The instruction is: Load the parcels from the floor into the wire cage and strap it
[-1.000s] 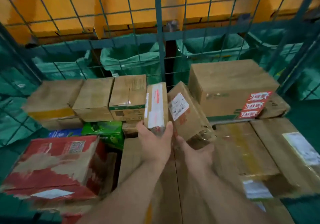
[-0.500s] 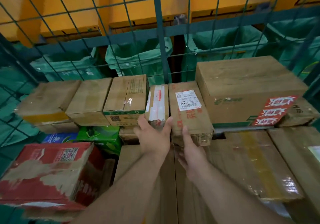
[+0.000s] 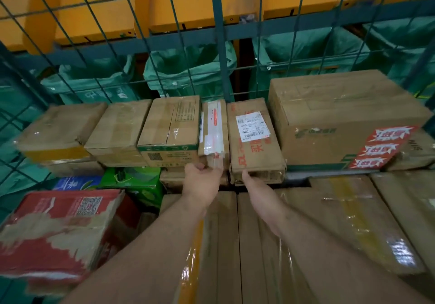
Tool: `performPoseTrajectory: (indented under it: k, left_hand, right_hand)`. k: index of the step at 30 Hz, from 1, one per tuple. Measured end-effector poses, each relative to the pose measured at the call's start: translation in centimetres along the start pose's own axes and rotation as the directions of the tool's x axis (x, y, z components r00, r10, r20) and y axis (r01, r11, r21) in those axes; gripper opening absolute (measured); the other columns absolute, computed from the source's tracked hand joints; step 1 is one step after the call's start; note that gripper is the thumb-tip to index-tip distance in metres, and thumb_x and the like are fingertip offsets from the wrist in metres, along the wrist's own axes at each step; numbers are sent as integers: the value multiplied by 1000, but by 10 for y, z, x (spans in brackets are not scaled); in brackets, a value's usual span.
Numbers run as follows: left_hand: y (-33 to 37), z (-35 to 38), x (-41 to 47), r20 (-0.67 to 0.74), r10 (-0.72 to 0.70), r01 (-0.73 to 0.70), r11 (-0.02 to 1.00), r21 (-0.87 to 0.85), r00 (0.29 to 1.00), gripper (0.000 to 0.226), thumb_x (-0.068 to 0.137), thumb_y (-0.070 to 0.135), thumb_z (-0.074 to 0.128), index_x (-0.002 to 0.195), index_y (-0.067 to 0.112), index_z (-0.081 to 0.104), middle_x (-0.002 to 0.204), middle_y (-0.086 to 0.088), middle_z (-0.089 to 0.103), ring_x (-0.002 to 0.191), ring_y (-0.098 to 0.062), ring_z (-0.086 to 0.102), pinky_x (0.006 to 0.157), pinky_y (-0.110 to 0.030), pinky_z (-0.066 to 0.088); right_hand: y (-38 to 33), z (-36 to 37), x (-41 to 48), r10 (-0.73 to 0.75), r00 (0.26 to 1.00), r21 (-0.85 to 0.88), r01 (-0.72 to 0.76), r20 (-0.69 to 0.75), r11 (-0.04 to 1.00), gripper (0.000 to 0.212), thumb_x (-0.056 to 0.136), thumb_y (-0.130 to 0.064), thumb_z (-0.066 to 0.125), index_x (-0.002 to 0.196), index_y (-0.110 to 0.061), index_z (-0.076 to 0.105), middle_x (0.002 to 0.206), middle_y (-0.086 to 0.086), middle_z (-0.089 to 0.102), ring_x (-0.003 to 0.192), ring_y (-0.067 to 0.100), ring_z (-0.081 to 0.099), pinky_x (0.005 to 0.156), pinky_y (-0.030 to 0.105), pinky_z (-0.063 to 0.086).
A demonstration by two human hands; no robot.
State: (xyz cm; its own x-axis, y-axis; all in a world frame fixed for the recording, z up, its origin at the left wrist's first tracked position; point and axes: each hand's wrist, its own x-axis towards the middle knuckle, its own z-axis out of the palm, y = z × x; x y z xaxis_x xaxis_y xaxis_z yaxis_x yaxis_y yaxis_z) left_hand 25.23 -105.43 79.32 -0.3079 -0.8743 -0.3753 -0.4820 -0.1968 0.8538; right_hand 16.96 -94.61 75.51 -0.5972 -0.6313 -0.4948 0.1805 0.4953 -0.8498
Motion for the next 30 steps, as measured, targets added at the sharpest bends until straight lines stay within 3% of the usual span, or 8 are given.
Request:
performPoseTrajectory:
  k: [2,5,10,14,19,24,27,30]
  left_hand:
    - [-10,-8,-21,36,10,-8,999,-39,999,37,95,24,70,125,17,50,115,5,63,97,-12,58,81,-24,42]
    - [-33,-17,-62,64,9,-6,999,-54,998,22,94,8,63,114,15,59,98,4,65,79,-7,58,63,-11,44]
    - [-93,-41,-148,267,-111,139,986,-89,957,19,95,-4,55,99,11,65,89,1,70,86,-18,66,67,-17,51]
    - [-146,-66,-229,442,-190,237,970,-54,877,28,90,-13,53,94,11,67,90,-9,72,79,-19,67,61,-22,52]
    - [-196,-86,-329,631,-232,166,973,163,740,21,91,-1,58,91,20,62,83,1,64,77,-11,59,62,-19,44]
    - [-194,-95,-402,775,-210,15,968,251,596,13,90,2,65,88,14,66,63,4,63,58,-8,58,47,-17,43]
    - [-189,-88,-454,862,-169,-170,945,280,477,14,92,8,62,86,20,62,79,-4,64,71,-15,59,61,-26,45]
    - [-191,-71,-521,932,-145,-321,911,257,333,6,94,14,64,92,19,63,86,-3,66,80,-18,61,72,-32,47]
  right_hand:
    - [12,3,-15,-79,997,-10,79,-12,997,41,105,-49,49,141,-31,54,130,-18,51,124,6,48,102,23,33]
    - [28,20,-44,-91,982,119,111,-166,987,16,100,-31,62,115,-27,66,115,-9,69,100,1,62,80,16,46]
    - [77,57,-137,101,983,267,-57,-152,962,24,91,-45,62,108,-32,71,104,-6,75,105,17,69,101,47,53]
    - [134,74,-266,245,939,243,-186,-240,952,10,98,-22,64,97,-25,74,103,5,76,100,23,70,78,34,55]
    - [184,76,-404,536,770,545,-299,-347,783,11,103,-14,58,101,-12,69,101,11,73,90,25,67,69,34,46]
    - [203,70,-509,645,617,752,-126,-452,647,16,100,-9,63,100,5,72,93,17,72,83,29,66,61,34,50]
    - [209,63,-570,672,571,821,7,-472,570,18,103,-9,58,106,6,66,96,21,69,74,26,62,46,25,48]
    - [233,51,-629,664,490,813,192,-565,550,21,102,-17,58,109,1,67,99,18,75,78,25,65,61,29,41]
